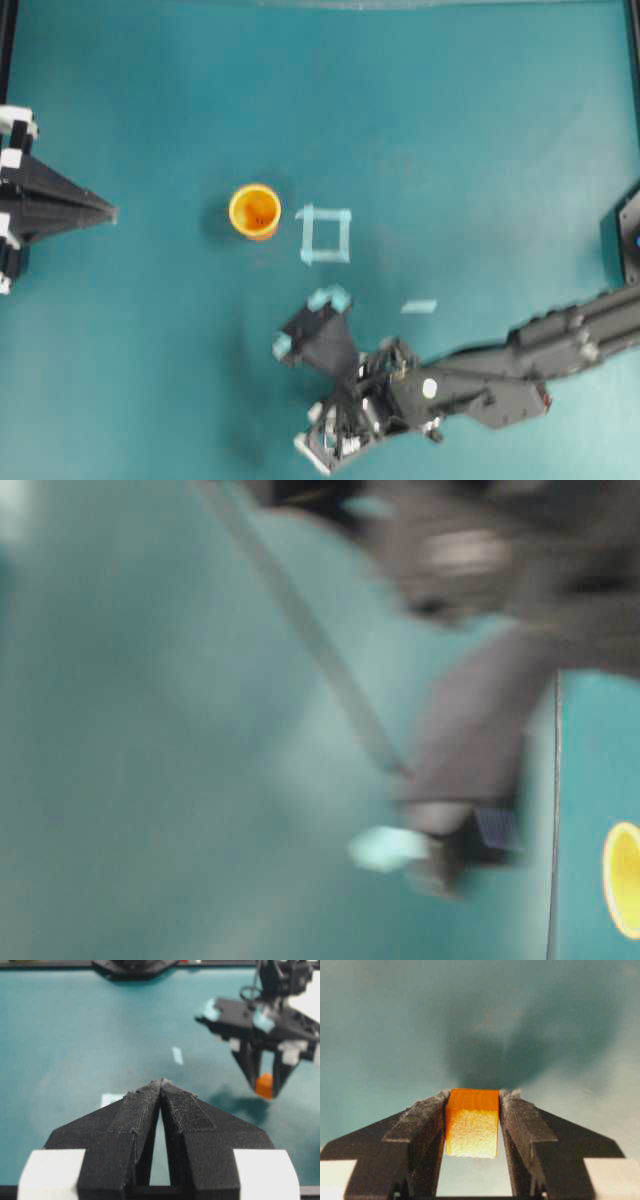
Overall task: Move the block toward the cup with right arm.
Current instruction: 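Lift the cube and carry it with the right gripper over the orange cup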
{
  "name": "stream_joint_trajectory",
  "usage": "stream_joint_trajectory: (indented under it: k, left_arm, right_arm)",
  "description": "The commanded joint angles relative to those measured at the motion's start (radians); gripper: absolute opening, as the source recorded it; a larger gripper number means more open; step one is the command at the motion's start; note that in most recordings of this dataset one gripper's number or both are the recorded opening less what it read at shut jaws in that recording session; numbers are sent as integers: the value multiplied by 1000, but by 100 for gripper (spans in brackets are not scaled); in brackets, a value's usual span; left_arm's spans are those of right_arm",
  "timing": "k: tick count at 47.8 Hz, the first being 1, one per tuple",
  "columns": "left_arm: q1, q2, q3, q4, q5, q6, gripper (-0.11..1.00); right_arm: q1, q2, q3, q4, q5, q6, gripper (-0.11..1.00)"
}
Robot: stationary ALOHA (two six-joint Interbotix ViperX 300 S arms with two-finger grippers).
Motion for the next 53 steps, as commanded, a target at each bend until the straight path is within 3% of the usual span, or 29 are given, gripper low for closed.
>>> stream_joint_trajectory:
  k: [1, 16, 26, 38, 53]
  left_arm:
    - [-3, 5, -29, 2, -8, -2, 7]
    - [-3, 5, -28, 2, -6, -2, 7]
    - [-3, 5, -29, 2, -6, 0, 7]
    - [-3, 5, -28, 3, -5, 0, 7]
    - [-3, 5, -29, 3, -5, 2, 7]
  right_arm:
    - [-37, -95, -11, -3, 32, 0, 41]
    - [-179, -196, -48, -29, 77, -12, 41]
    - [-241, -196, -97, -153, 75, -31, 41]
    - [-311, -195, -106, -233, 57, -77, 41]
    - [-362, -192, -106, -402, -14, -123, 41]
